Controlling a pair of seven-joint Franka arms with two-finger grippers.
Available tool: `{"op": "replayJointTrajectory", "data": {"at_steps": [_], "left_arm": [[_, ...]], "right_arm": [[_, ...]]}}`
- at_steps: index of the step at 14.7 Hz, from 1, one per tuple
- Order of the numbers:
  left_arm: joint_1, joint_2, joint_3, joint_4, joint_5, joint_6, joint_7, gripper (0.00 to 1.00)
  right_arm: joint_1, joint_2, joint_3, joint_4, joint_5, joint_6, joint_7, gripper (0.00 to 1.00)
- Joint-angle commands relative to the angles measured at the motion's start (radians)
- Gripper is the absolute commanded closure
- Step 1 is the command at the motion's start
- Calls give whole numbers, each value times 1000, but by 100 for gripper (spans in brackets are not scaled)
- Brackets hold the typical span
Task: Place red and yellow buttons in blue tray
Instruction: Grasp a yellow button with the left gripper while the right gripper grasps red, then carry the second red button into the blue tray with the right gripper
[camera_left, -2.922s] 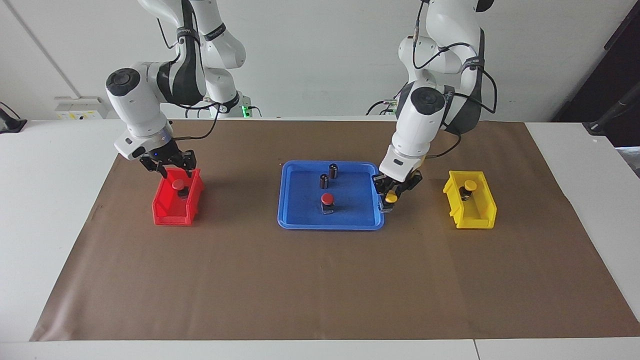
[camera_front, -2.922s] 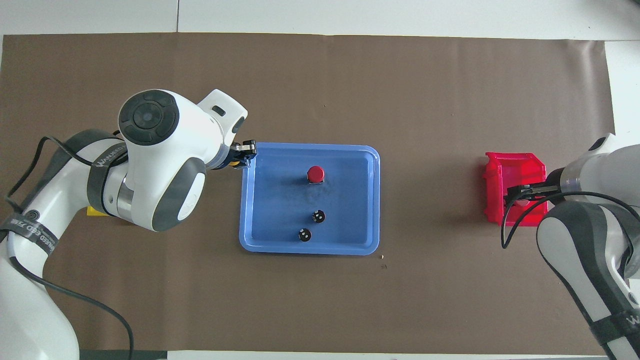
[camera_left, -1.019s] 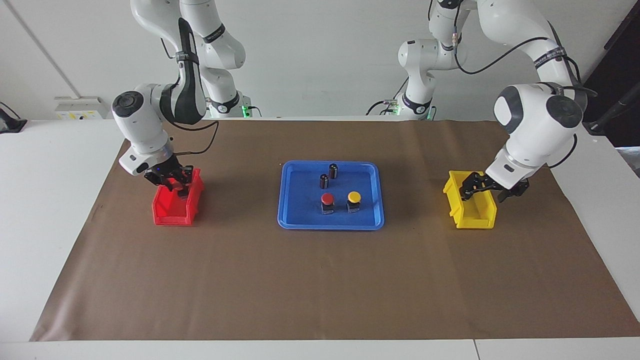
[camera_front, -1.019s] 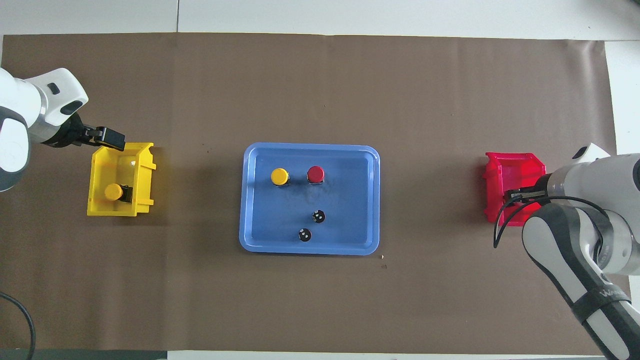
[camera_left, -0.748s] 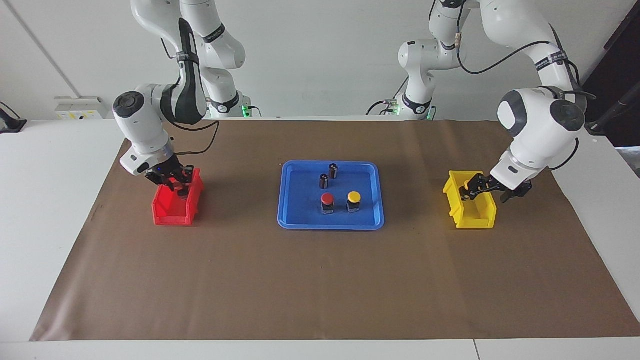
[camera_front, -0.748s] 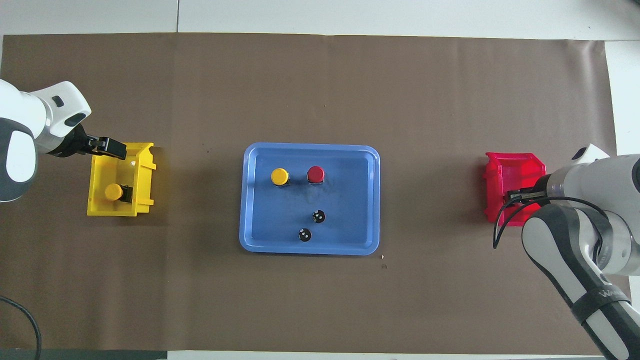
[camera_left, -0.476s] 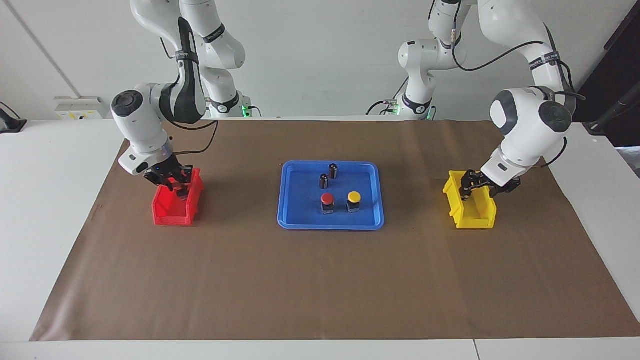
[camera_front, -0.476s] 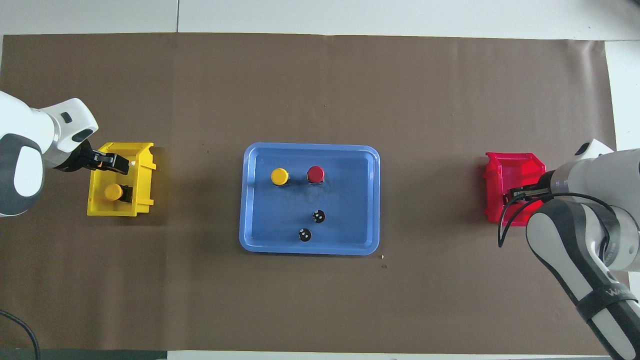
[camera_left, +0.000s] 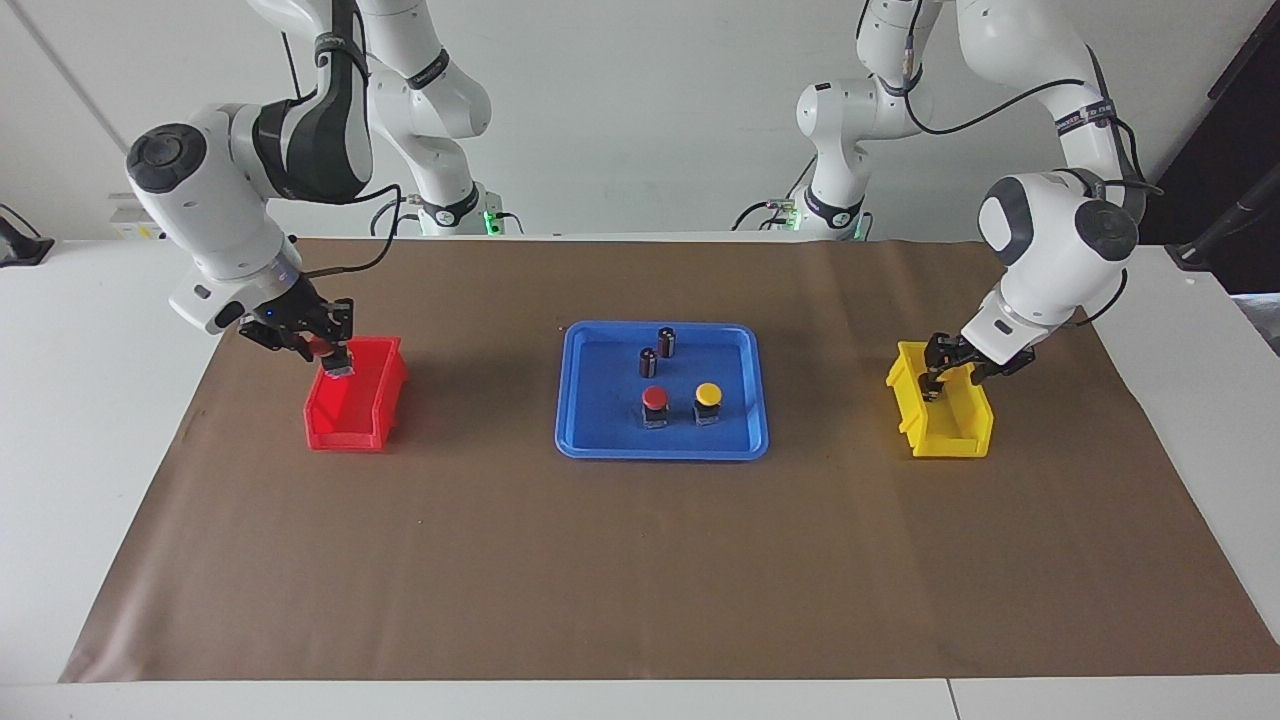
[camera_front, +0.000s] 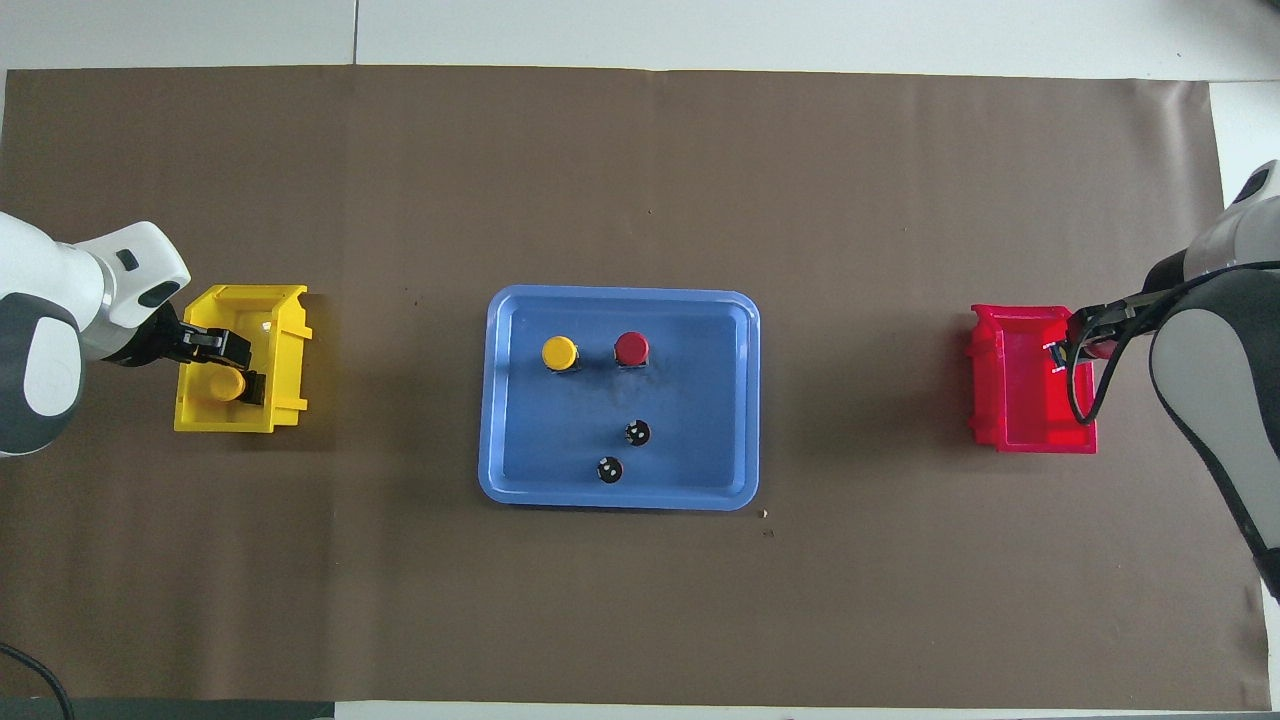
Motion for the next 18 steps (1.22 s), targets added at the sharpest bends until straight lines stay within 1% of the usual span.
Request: {"op": "replayJointTrajectory", "data": {"at_steps": [1, 2, 4, 6, 8, 10, 11, 12, 13, 16, 17, 18], "left_arm": [[16, -49, -3, -68, 13, 40, 2, 32], [28, -52, -3, -81, 13, 43, 5, 32], [28, -63, -3, -109, 14, 64, 7, 32], [28, -77, -3, -143, 14, 98, 7, 32], [28, -77, -3, -157, 13, 133, 1, 32], [28, -77, -5, -157, 13, 136, -2, 32], [27, -77, -5, -157, 13, 136, -7, 50], [25, -77, -5, -157, 13, 135, -14, 90], [19, -77, -5, -157, 13, 136, -19, 99], [19, -66, -5, -126, 13, 122, -25, 99], [18, -56, -5, -77, 13, 103, -22, 99], [16, -28, -5, -4, 17, 45, -12, 99]], "right_arm": [[169, 98, 7, 161, -3, -57, 229, 100], [227, 107, 7, 158, 0, -20, 332, 100], [344, 130, 7, 127, 3, 102, 543, 100], [425, 162, 8, 95, 6, 197, 661, 100], [471, 202, 8, 73, 6, 256, 744, 100], [482, 228, 7, 63, 6, 299, 753, 99], [479, 225, 7, 38, 6, 328, 752, 99], [478, 219, 7, 8, 6, 356, 752, 99], [478, 219, 8, -18, 6, 374, 752, 98], [487, 248, 7, -42, 6, 426, 755, 98], [487, 253, 8, -40, 6, 428, 755, 98], [488, 254, 8, -40, 6, 431, 755, 97]]}}
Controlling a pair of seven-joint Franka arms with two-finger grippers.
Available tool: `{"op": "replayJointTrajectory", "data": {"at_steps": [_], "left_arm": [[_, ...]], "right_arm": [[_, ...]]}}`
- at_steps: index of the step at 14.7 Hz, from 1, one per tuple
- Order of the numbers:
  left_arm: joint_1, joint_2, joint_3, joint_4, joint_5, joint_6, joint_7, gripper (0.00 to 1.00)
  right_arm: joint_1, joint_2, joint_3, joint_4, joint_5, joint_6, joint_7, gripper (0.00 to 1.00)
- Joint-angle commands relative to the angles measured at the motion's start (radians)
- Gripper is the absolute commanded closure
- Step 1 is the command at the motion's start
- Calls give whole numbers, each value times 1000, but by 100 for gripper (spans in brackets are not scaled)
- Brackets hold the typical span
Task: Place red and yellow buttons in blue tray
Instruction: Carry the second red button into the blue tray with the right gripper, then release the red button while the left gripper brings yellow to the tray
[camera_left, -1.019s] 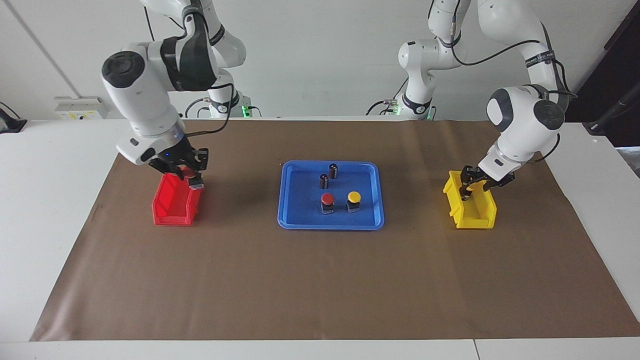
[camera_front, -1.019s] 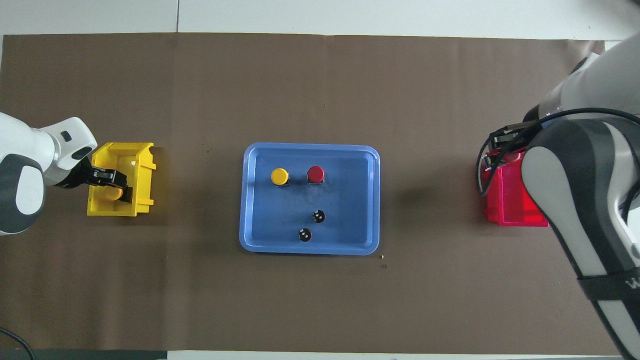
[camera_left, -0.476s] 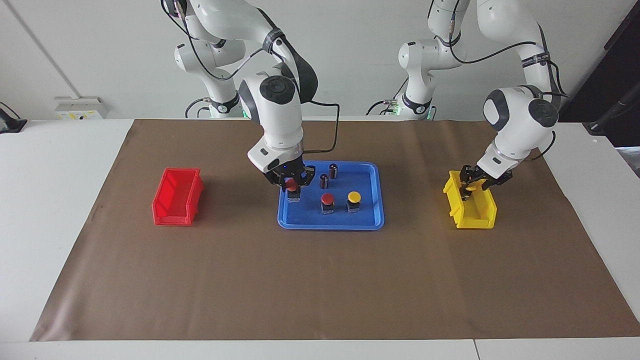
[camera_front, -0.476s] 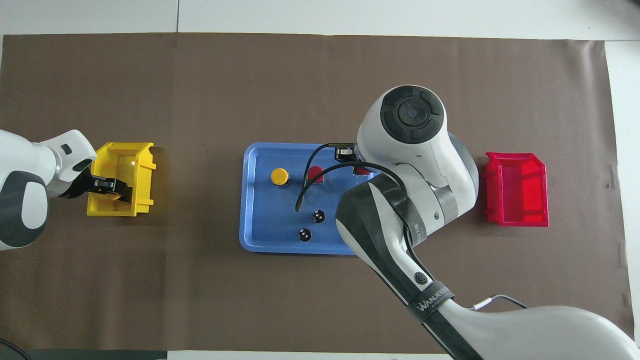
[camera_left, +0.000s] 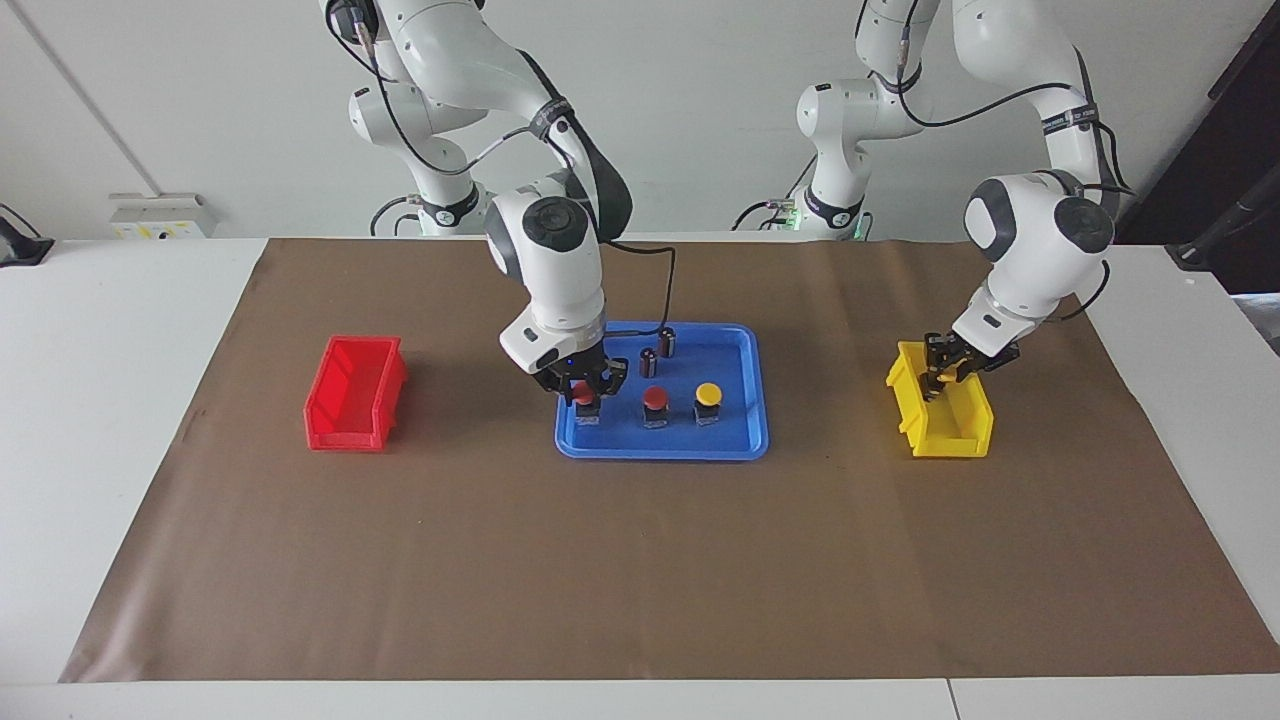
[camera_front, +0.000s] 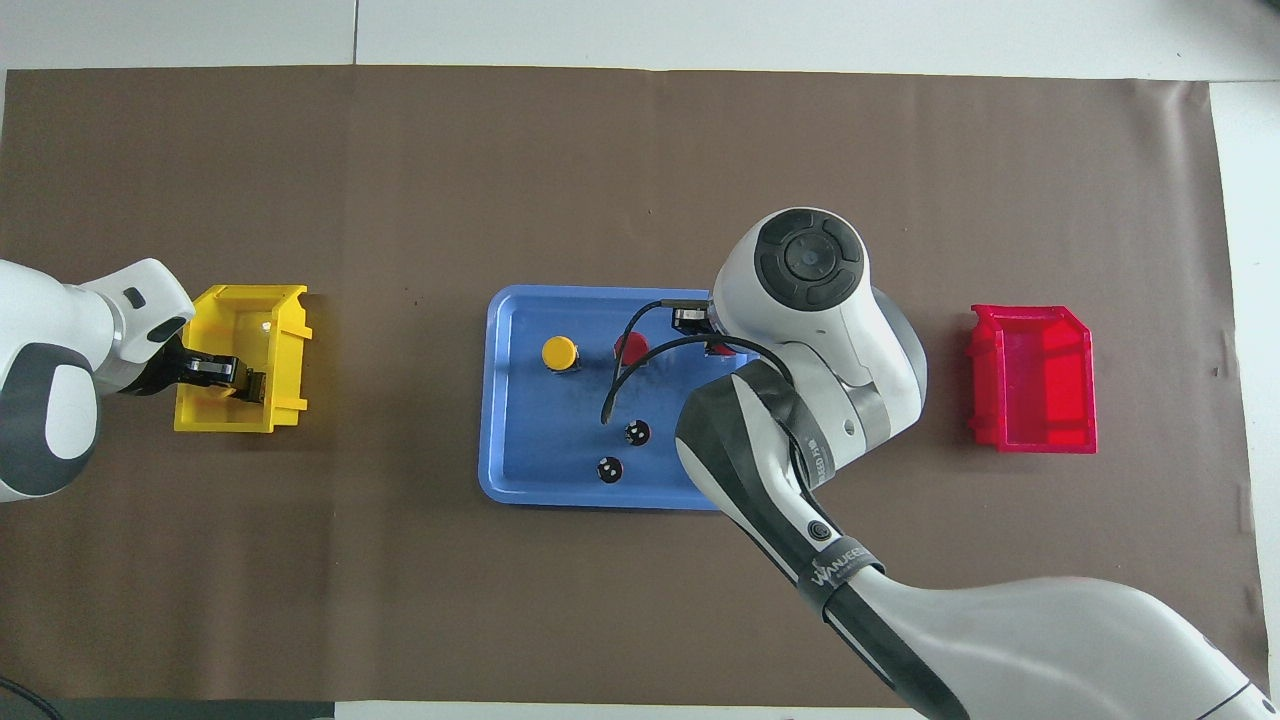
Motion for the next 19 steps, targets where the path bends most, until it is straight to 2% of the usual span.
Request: {"op": "replayJointTrajectory", "data": {"at_steps": [1, 2, 3, 4, 5, 6, 8, 11, 12, 16, 19], "left_arm": [[-6, 43, -3, 198, 34, -144, 28, 99], [-15, 100, -11, 331, 42, -253, 41, 99], [-61, 126, -14, 410, 37, -328, 20, 99], [-115, 131, -14, 418, 33, -336, -82, 99], [-193, 126, -14, 396, 31, -299, -290, 99], [-268, 120, -14, 366, 31, -236, -435, 99], [-365, 122, -14, 358, 31, -205, -581, 99], [-491, 120, -13, 268, 31, -102, -719, 99], [-506, 122, -14, 248, 31, -71, -737, 99], [-565, 136, -14, 219, 31, -44, -778, 99], [-582, 136, -14, 184, 31, 1, -789, 99]], "right_arm": [[-3, 0, 5, -14, 6, 23, 8, 95], [-1, 0, 5, -16, 6, 23, 9, 93], [0, 1, 5, -16, 6, 24, 11, 87], [-1, 1, 5, -17, 6, 23, 11, 69], [-4, 1, 3, -20, 6, 21, 9, 23], [-3, 1, 3, -14, -1, 9, 9, 0], [-23, -8, 0, 28, -3, -37, 3, 0], [-90, -45, -6, 214, -24, -286, -67, 0], [-130, -72, -6, 237, -23, -345, -130, 0], [-314, -207, -8, 244, -24, -514, -398, 0], [-420, -279, -11, 248, -27, -617, -515, 0]]}}
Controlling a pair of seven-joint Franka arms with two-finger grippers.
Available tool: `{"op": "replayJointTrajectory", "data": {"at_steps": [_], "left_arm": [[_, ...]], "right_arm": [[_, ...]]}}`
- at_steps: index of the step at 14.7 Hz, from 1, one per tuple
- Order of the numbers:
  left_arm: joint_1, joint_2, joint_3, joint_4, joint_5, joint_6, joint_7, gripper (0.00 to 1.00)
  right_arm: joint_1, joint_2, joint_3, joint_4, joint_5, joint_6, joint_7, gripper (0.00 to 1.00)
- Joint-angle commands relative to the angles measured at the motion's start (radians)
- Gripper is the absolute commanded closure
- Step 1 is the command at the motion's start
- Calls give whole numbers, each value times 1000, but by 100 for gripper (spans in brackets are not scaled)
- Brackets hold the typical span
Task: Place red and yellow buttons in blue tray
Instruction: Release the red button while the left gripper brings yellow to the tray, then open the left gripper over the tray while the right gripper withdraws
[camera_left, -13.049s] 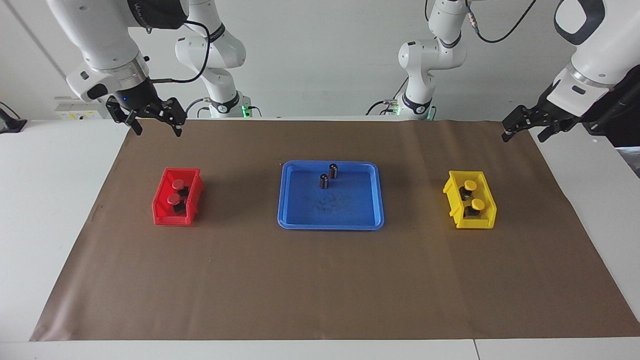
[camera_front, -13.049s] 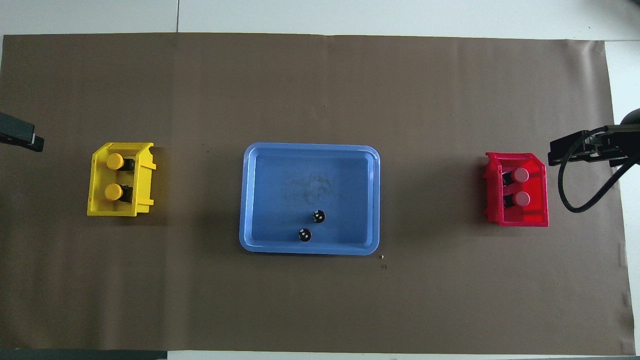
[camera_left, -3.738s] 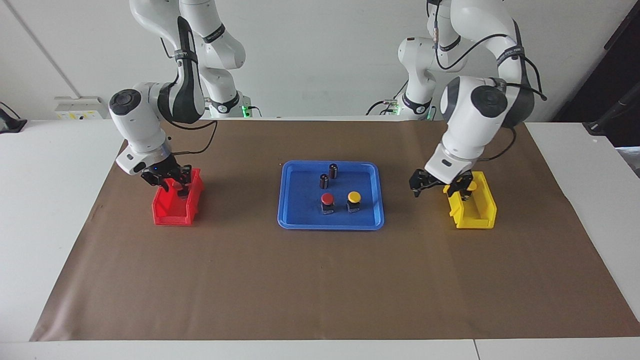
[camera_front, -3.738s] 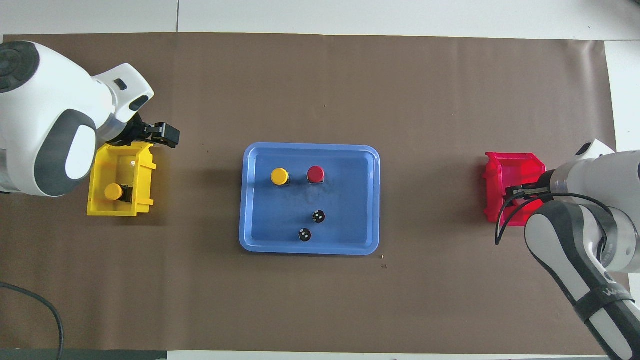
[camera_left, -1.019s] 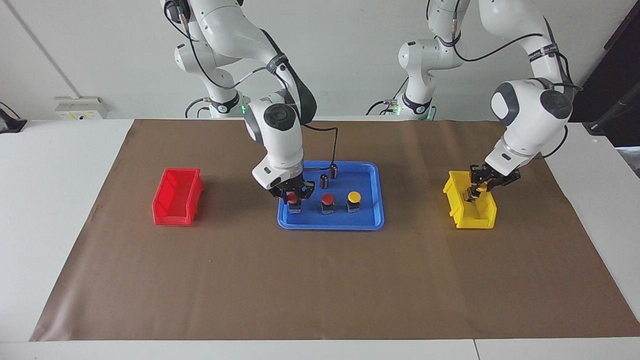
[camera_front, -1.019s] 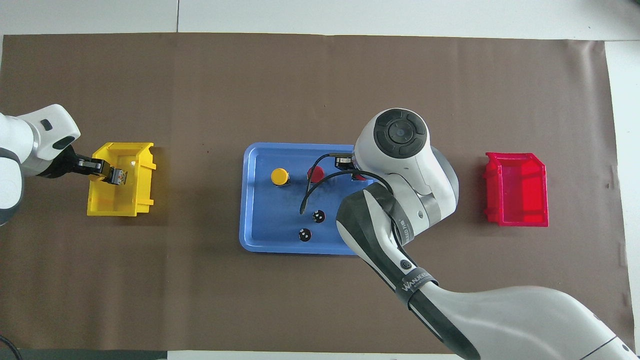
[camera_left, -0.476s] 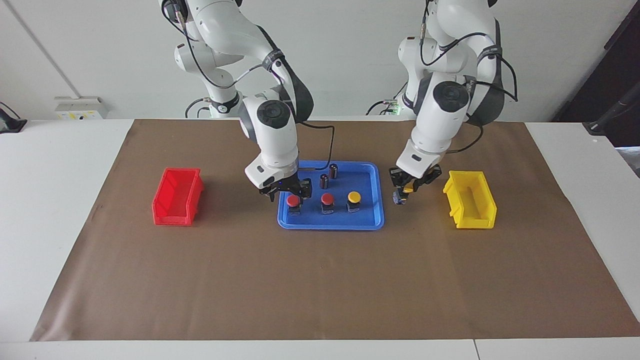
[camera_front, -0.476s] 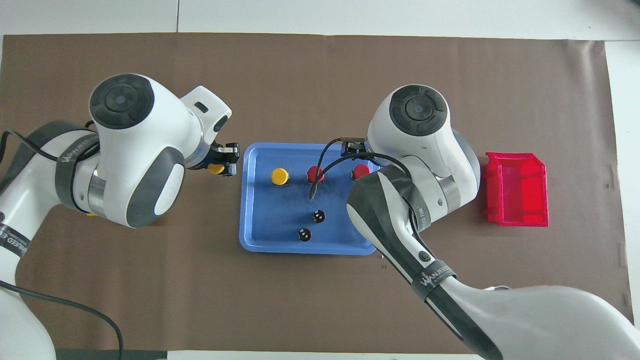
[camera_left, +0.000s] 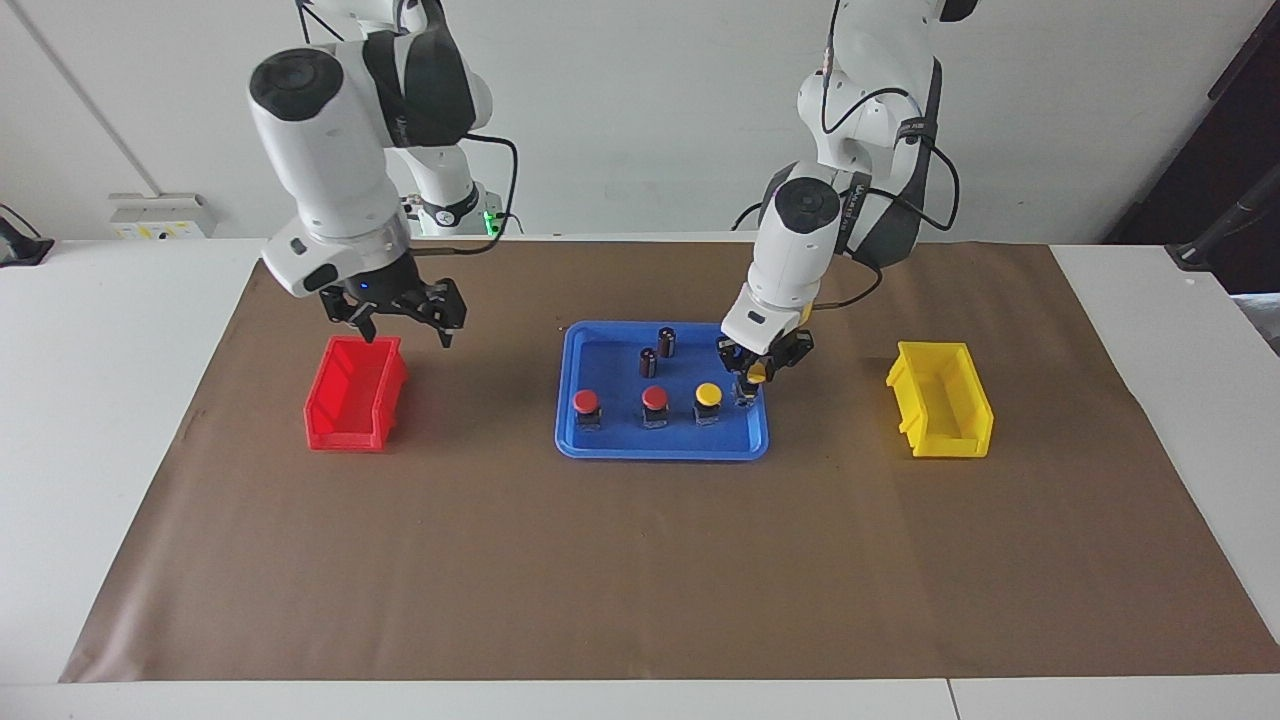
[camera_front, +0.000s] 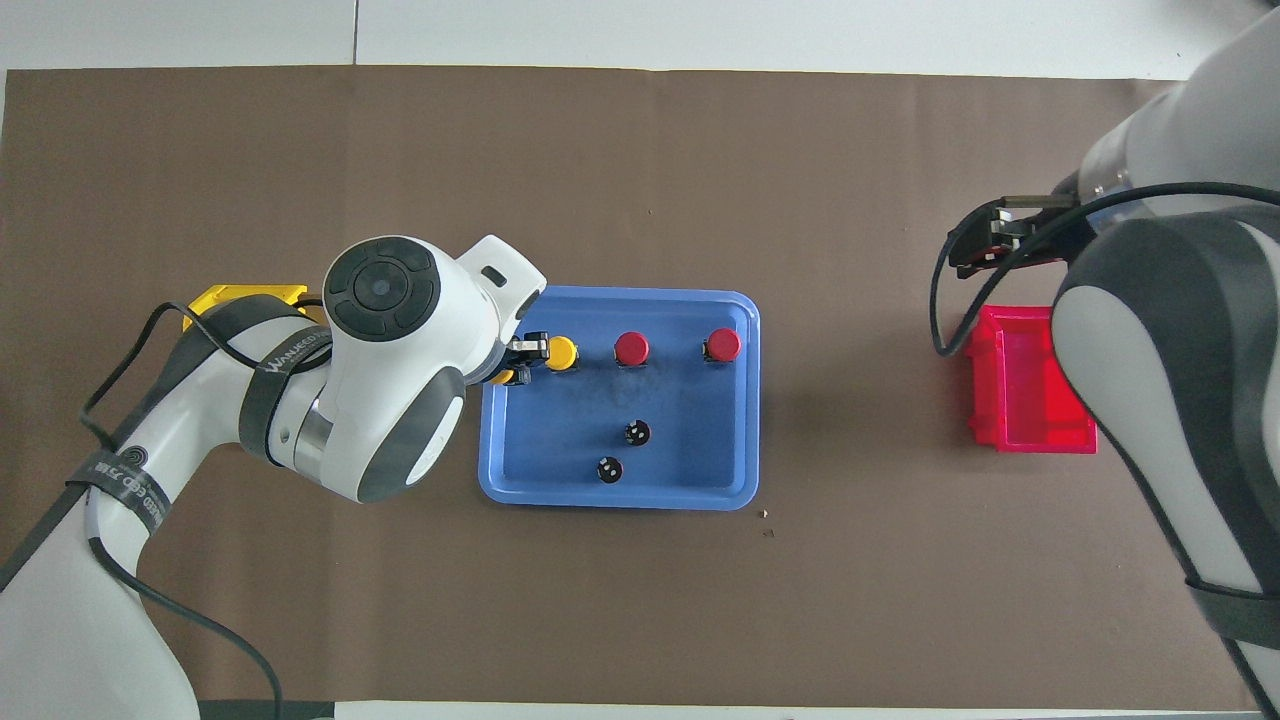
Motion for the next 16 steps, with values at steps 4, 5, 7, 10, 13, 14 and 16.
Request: {"op": "replayJointTrajectory", "data": {"at_steps": [4, 5, 7, 10, 13, 14, 16], "left_arm": [[-15, -8, 18, -78, 23, 108, -18, 96], [-13, -8, 18, -78, 23, 109, -17, 89], [-8, -8, 20, -78, 23, 111, -9, 81], [4, -3, 20, -69, 26, 97, 2, 28], [2, -9, 20, -28, 28, 36, 3, 23], [4, -17, 20, -5, 28, 5, 6, 22], [22, -35, 26, 59, 28, -85, 51, 15]], "right_arm": [[-158, -48, 11, 28, -5, -103, -232, 0], [-156, -47, -11, 31, -6, -105, -259, 0], [-139, -51, -21, 31, -9, -96, -263, 0], [-120, -58, -18, 30, -11, -108, -261, 0], [-117, -61, -24, 27, -11, -109, -263, 0], [-114, -63, -25, 24, -11, -111, -263, 0], [-116, -61, -24, 25, -11, -111, -266, 0]]}}
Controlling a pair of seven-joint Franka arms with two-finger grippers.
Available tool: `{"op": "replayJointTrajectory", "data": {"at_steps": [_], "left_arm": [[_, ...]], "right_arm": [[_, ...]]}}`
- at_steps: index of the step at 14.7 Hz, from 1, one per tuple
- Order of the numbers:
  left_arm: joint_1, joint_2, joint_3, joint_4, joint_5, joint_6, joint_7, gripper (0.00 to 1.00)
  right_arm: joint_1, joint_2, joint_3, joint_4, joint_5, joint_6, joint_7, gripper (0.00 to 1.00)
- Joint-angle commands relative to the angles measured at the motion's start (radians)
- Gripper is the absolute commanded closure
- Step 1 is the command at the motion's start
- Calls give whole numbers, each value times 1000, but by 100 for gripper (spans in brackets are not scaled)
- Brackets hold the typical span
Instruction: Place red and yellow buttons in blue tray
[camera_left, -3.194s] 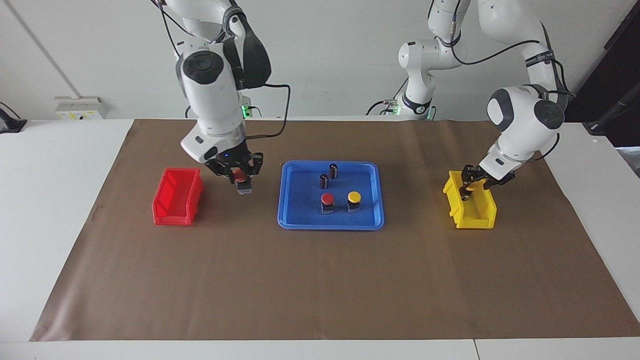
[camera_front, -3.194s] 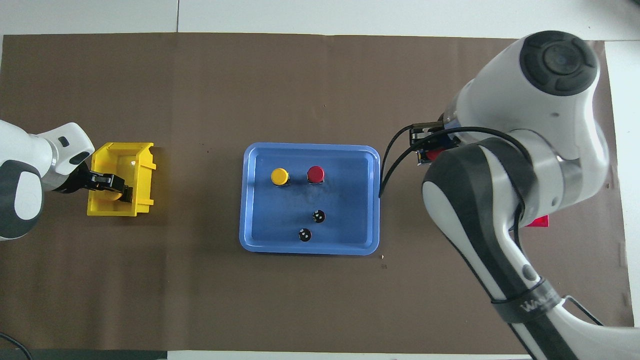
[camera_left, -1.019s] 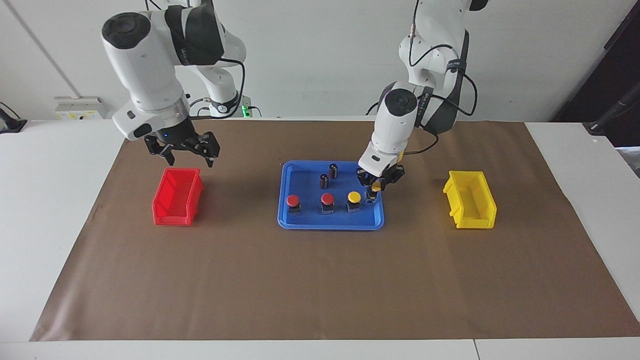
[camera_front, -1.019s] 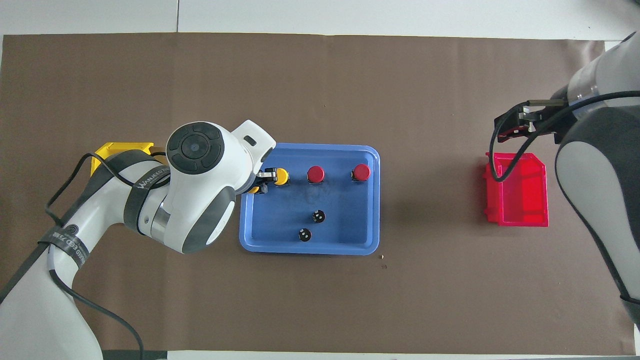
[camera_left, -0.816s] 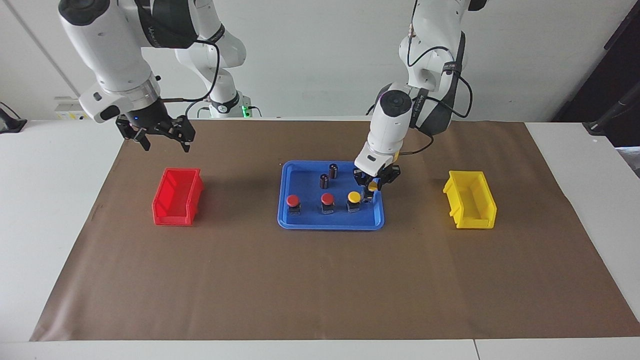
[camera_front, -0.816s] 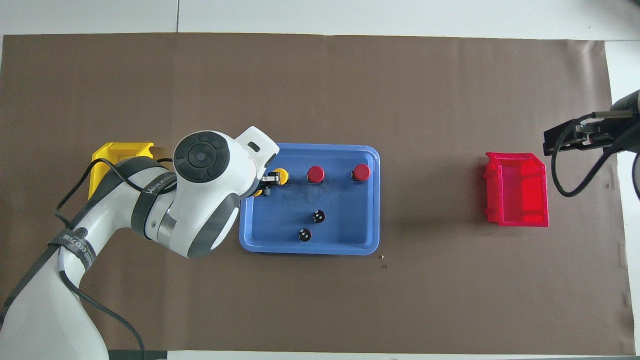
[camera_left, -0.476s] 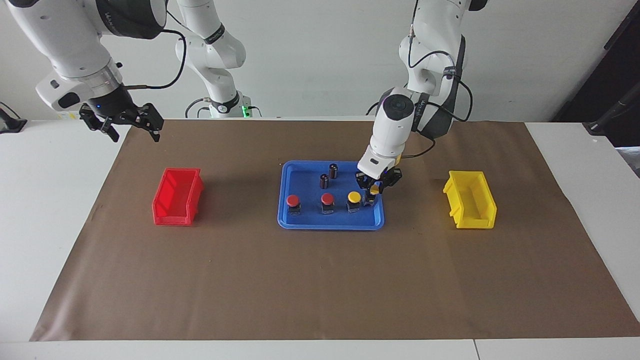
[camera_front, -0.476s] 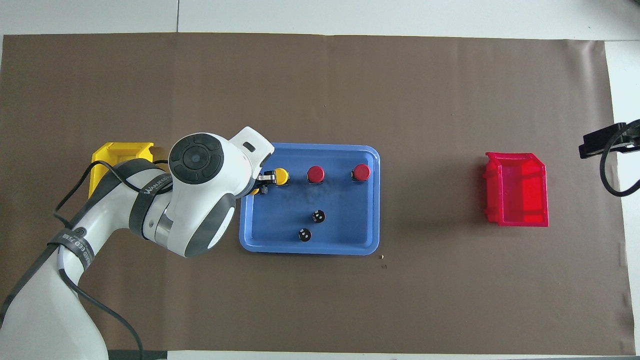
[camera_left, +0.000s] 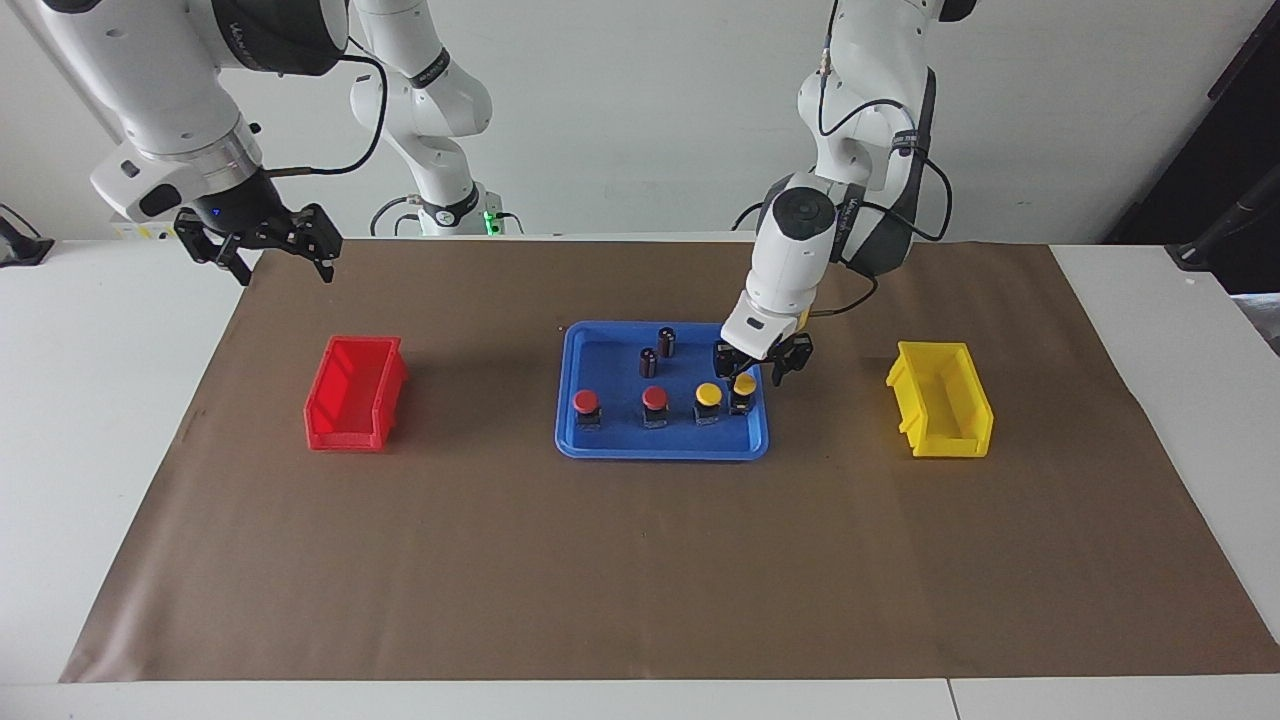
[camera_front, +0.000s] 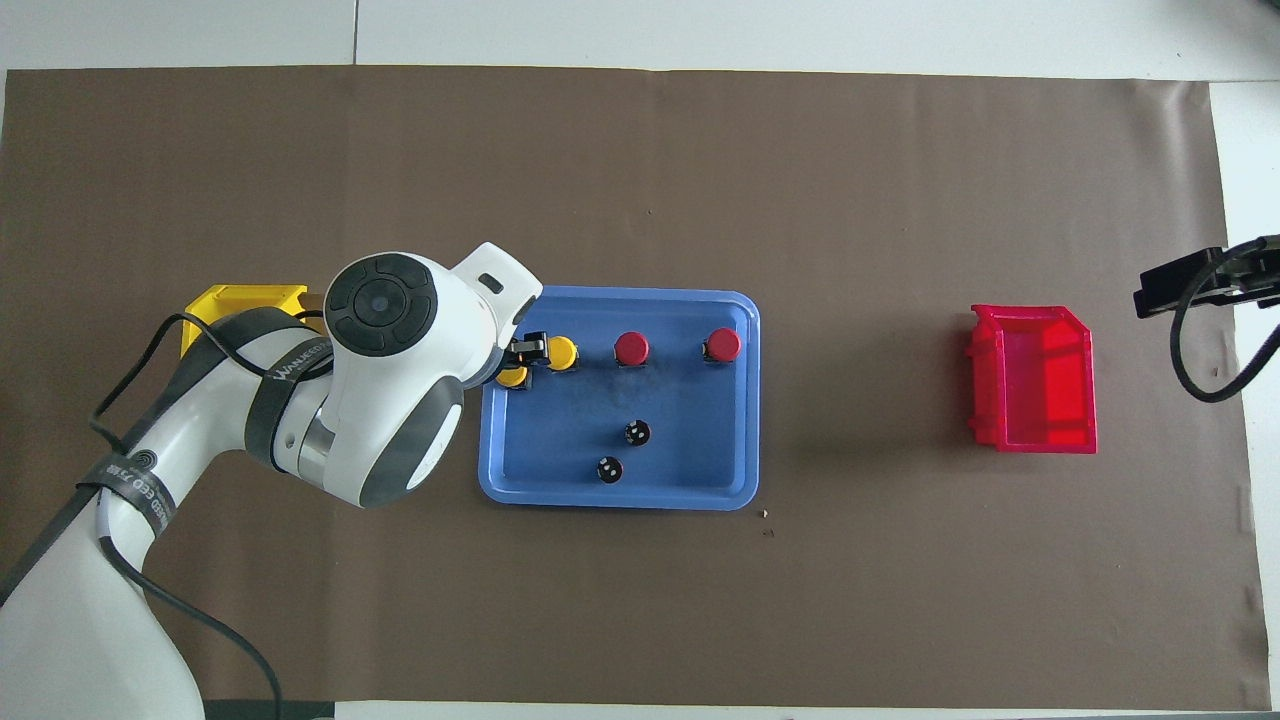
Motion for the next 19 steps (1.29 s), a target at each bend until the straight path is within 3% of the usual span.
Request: {"op": "replayJointTrajectory", "data": {"at_steps": [1, 4, 7, 10, 15, 19], "left_arm": [[37, -28, 6, 108, 22, -164, 94, 3], [113, -28, 7, 229, 16, -336, 252, 0], [253, -63, 12, 324, -31, -436, 394, 0], [348, -73, 10, 424, -19, -563, 447, 0], [485, -85, 18, 475, -27, -611, 602, 0], [494, -83, 12, 507, -30, -665, 630, 0]], "right_arm": [[-6, 2, 2, 10, -9, -19, -17, 0], [-8, 1, 2, 8, -9, -19, -22, 0], [-8, -5, -1, 4, -9, -36, -40, 0], [-11, -5, -1, 5, -9, -36, -45, 0], [10, -4, 23, 13, -11, -46, -38, 0], [18, -2, 22, 15, -11, -48, -43, 0]]}}
